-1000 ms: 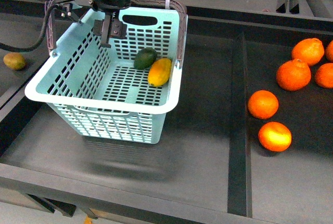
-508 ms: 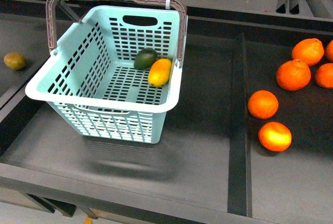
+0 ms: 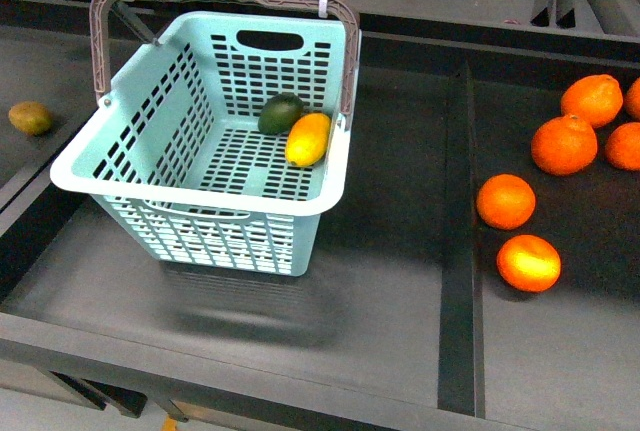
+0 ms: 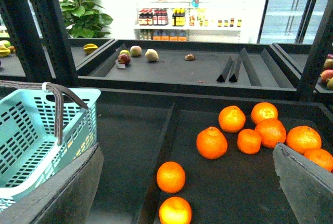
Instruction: Pick mango and avocado into basket
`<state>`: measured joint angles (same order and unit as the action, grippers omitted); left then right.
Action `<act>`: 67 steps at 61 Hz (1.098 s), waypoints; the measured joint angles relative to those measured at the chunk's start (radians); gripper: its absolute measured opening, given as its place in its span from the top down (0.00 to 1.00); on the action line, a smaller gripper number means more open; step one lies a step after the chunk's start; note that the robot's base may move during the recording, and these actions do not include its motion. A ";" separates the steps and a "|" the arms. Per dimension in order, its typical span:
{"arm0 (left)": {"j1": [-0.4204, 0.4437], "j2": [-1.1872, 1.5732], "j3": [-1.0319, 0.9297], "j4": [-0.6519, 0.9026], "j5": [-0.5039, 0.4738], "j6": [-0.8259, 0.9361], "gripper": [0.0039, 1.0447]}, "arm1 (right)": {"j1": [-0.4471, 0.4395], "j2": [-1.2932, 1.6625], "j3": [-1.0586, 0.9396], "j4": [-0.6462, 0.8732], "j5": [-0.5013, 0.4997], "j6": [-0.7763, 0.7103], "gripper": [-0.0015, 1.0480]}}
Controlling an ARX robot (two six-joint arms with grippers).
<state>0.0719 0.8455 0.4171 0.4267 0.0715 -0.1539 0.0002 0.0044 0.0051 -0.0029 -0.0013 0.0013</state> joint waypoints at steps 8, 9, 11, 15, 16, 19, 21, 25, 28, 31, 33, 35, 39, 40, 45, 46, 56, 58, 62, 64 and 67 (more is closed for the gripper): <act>-0.069 -0.077 -0.116 0.034 -0.066 0.111 0.82 | 0.000 0.000 0.000 0.000 0.000 0.000 0.07; -0.071 -0.086 -0.128 0.035 -0.066 0.117 0.85 | 0.000 0.000 0.000 0.000 0.000 0.000 0.07; -0.072 -0.103 -0.151 0.039 -0.068 0.125 0.92 | 0.000 0.000 0.000 0.000 0.000 0.000 0.07; -0.071 -0.138 -0.190 0.041 -0.073 0.132 0.97 | 0.000 0.000 0.000 0.000 0.000 0.000 0.07; -0.071 -0.147 -0.198 0.041 -0.072 0.132 0.98 | 0.000 0.000 0.000 0.000 0.000 0.000 0.07; -0.072 -0.174 -0.223 0.041 -0.071 0.135 0.98 | 0.000 0.000 0.000 0.000 0.000 0.000 0.07; -0.072 -0.193 -0.239 0.041 -0.071 0.136 0.98 | 0.000 0.000 0.000 0.000 0.000 0.000 0.07; -0.072 -0.227 -0.266 0.038 -0.072 0.136 0.98 | 0.000 0.000 0.000 0.000 0.000 0.000 0.07; -0.072 -0.253 -0.284 0.031 -0.072 0.137 0.98 | 0.000 0.000 0.000 0.000 0.000 0.000 0.07; -0.072 -0.279 -0.300 0.021 -0.072 0.137 0.98 | 0.000 0.000 0.000 0.000 0.000 0.000 0.07; -0.072 -0.296 -0.309 0.013 -0.072 0.138 0.98 | 0.000 0.000 0.000 0.000 0.000 0.000 0.07; -0.072 -0.313 -0.319 0.005 -0.071 0.139 0.98 | 0.000 0.000 0.000 0.000 0.000 0.000 0.07; -0.072 -0.347 -0.334 -0.014 -0.072 0.140 0.98 | 0.000 0.000 0.000 0.000 0.000 0.000 0.07; -0.072 -0.356 -0.338 -0.019 -0.072 0.140 0.98 | 0.000 0.000 0.000 0.000 0.000 0.000 0.07; -0.072 -0.398 -0.353 -0.045 -0.072 0.140 0.98 | 0.000 0.000 0.000 0.000 0.000 0.000 0.07; -0.072 -0.406 -0.356 -0.050 -0.072 0.140 0.98 | 0.000 0.000 0.000 0.000 0.000 0.000 0.07; -0.072 -0.483 -0.378 -0.105 -0.072 0.144 0.98 | 0.000 0.000 0.000 0.000 0.000 0.000 0.07; -0.072 -0.496 -0.383 -0.113 -0.071 0.144 0.98 | 0.000 0.000 0.000 0.000 0.000 0.000 0.07; -0.072 -0.514 -0.399 -0.101 -0.072 0.146 0.98 | 0.000 0.000 0.000 0.000 0.000 0.000 0.07; -0.072 -0.528 -0.399 -0.108 -0.072 0.146 0.98 | 0.000 0.000 0.000 0.000 0.000 0.000 0.07; -0.072 -0.552 -0.399 -0.127 -0.072 0.146 0.98 | 0.000 0.000 0.000 0.000 0.000 0.000 0.07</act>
<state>-0.0002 0.2935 0.0181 0.2996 -0.0002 -0.0074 0.0002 0.0044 0.0051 -0.0029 -0.0013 0.0013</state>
